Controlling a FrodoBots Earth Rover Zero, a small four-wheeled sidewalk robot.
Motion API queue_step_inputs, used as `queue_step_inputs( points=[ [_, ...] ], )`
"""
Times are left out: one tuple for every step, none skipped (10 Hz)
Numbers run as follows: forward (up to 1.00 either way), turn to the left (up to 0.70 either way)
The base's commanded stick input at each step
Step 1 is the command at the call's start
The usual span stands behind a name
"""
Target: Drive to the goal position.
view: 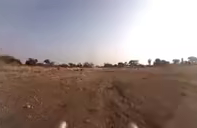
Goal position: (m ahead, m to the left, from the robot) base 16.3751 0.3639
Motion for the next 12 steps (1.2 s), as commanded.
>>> queue_step_inputs(
  points=[
    [0.70,0.00],
    [0.70,0.00],
    [0.70,0.00],
    [0.70,0.00],
    [0.70,0.00],
    [0.70,0.00],
    [0.70,0.00],
    [0.70,0.00],
    [0.70,0.00],
    [0.70,0.00],
    [0.70,0.00],
    [0.70,0.00]
  ],
)
